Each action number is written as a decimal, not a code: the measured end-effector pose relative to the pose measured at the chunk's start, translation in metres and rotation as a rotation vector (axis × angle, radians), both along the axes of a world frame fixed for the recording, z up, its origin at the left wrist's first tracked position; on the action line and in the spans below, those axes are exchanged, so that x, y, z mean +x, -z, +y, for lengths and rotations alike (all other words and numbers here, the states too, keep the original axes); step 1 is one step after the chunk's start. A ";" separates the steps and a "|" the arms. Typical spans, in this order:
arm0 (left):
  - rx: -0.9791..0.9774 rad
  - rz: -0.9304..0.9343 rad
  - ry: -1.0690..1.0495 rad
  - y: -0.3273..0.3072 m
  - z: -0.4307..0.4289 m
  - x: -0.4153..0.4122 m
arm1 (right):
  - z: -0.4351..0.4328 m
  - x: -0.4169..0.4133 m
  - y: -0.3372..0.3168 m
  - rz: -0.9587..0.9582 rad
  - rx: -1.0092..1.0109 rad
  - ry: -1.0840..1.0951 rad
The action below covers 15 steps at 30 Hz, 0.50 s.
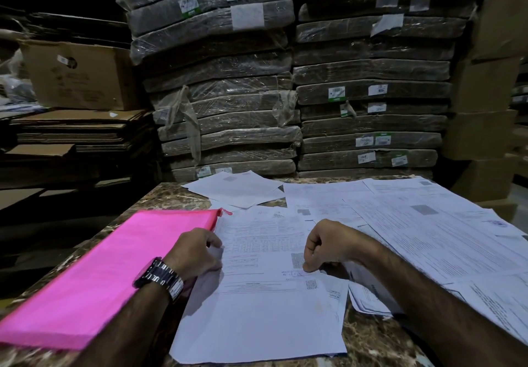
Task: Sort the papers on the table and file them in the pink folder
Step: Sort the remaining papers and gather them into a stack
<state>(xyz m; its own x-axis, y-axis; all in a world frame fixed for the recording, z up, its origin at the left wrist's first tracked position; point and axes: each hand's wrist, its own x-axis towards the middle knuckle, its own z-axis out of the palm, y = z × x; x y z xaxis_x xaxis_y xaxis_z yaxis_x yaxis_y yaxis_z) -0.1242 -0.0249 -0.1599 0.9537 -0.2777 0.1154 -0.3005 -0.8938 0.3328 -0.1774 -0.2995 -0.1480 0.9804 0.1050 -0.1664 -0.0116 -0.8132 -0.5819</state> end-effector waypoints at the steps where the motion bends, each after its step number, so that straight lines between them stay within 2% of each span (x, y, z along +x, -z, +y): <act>1: 0.001 0.003 0.002 0.000 0.000 0.000 | -0.001 0.000 0.000 0.008 0.005 -0.003; 5: 0.064 -0.065 0.001 0.002 -0.001 0.002 | -0.002 -0.002 -0.002 0.025 -0.017 0.014; 9: 0.170 -0.162 -0.006 -0.002 -0.015 0.000 | -0.011 0.001 -0.003 -0.061 0.007 0.132; 12: 0.122 -0.144 0.110 -0.012 -0.040 -0.008 | -0.022 0.005 -0.007 -0.138 0.120 0.248; 15: -0.003 -0.050 0.235 -0.026 -0.077 -0.020 | -0.037 0.006 -0.015 -0.171 0.290 0.356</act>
